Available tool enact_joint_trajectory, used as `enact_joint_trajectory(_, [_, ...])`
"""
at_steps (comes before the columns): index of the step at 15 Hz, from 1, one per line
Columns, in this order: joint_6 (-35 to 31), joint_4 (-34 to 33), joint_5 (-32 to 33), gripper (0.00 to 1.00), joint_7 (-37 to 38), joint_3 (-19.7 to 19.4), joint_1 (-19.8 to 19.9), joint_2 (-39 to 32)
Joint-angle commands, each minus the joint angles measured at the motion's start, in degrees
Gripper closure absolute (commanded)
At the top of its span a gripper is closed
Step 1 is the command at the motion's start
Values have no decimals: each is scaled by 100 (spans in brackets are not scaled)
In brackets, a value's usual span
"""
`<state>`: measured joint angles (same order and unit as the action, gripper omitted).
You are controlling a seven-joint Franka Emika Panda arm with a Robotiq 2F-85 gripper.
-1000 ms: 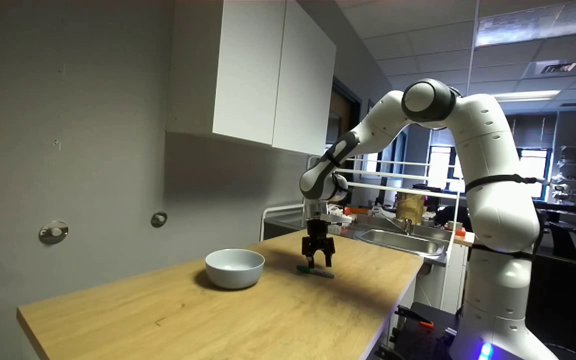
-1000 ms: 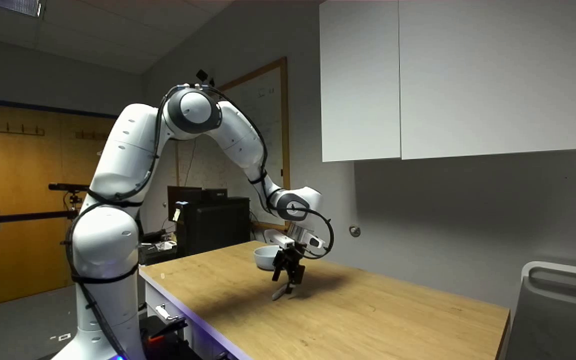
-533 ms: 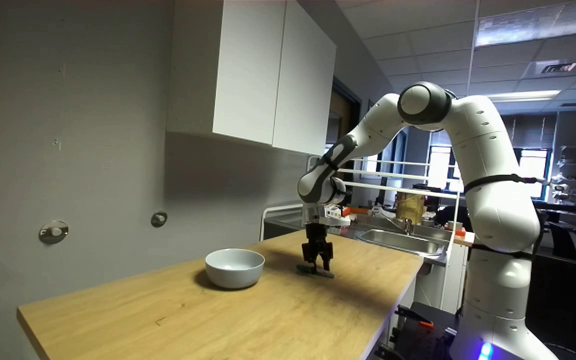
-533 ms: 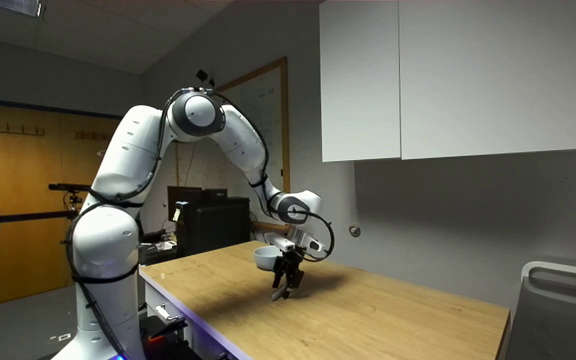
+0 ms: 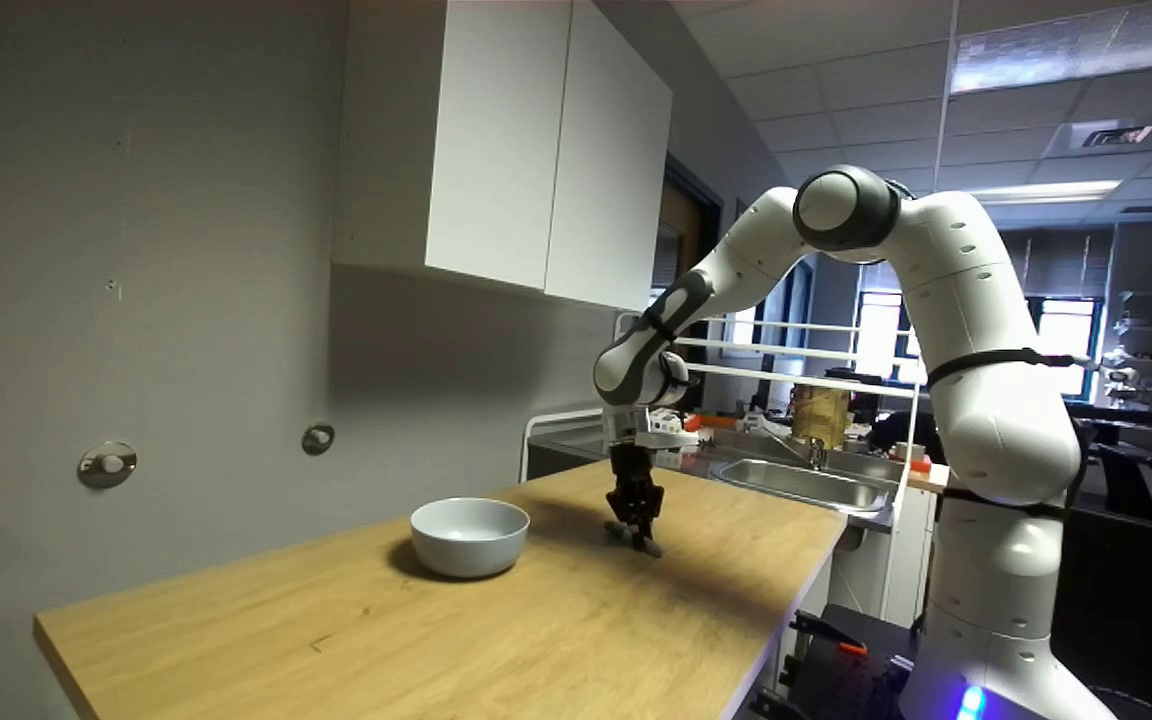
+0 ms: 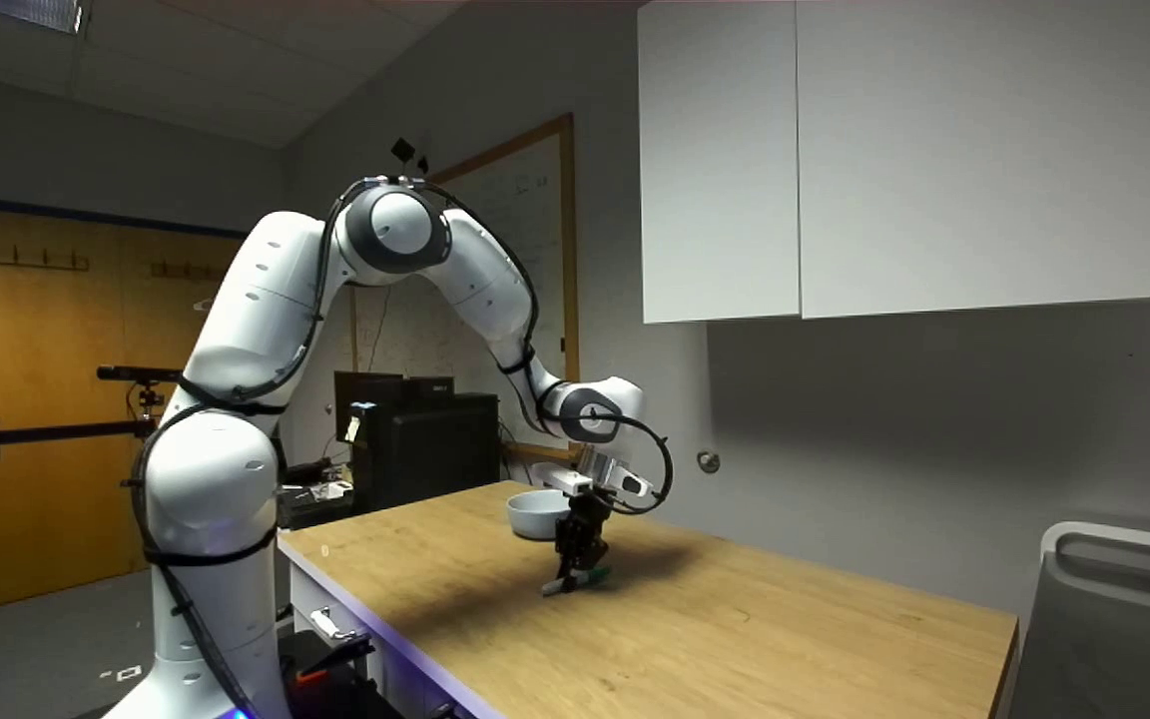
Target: Put the pen in the bowl
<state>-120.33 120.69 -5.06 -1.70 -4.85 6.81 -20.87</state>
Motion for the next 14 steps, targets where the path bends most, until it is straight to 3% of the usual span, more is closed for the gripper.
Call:
enact_joint_trajectory(1, [-50,-14,15,86,743,17,-245,289])
enact_joint_trajectory(5, [-591,107,238,86,2026,36,-743,864])
enact_joint_trajectory(10, [-825,-272,1256,86,3679,130,-1311,1193])
enact_joint_trajectory(14, [-796,-915,1057,86,4202,356,-1414,952])
